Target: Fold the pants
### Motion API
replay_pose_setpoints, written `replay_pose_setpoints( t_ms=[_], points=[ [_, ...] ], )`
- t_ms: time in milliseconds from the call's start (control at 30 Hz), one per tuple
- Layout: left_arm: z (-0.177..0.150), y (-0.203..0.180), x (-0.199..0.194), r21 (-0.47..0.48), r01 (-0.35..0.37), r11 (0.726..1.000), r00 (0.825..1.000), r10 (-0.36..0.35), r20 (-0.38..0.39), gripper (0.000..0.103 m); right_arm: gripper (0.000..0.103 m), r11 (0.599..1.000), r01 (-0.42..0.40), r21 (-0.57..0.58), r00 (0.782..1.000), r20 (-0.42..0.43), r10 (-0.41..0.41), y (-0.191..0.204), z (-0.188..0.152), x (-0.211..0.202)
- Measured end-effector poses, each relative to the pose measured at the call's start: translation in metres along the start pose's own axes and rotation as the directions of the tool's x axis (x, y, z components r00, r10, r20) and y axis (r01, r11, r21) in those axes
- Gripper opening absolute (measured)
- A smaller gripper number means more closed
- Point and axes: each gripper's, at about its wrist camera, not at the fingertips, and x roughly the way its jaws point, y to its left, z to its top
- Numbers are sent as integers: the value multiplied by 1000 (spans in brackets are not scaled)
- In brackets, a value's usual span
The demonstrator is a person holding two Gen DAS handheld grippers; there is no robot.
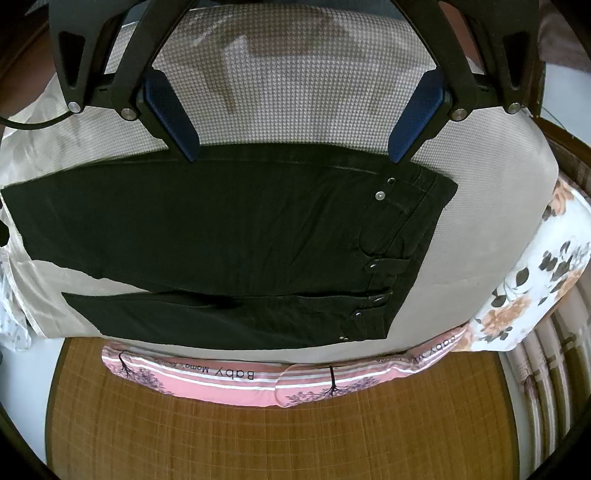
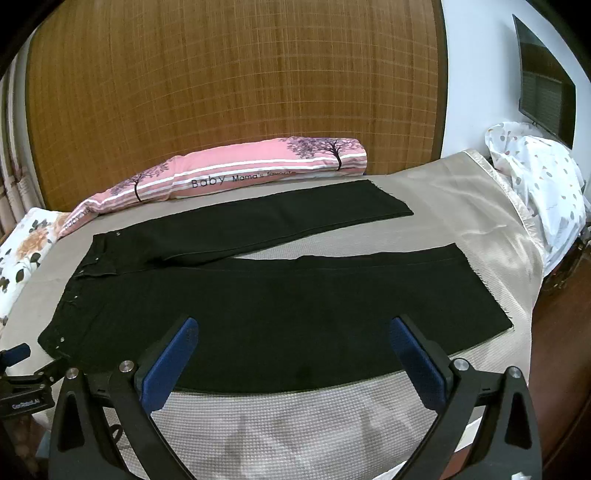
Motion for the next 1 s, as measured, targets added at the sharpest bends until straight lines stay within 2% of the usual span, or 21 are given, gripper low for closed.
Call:
replay_pose_setpoints(
  t_ms=[633,867,1000],
  points=[
    [12,6,13,-11,-17,1000,1000,16,-12,101,102,1000,-8,3,1000,-6,8,0,-1,6],
    [26,16,24,-18,11,1000,1000,-12,-16,101,102,999,-32,19,999,-16,32,-1,-1,11],
    [44,34,35,-49,37,998,999,-38,-26,95,102,998,-45,54,998,-40,47,-2,5,20]
  ],
)
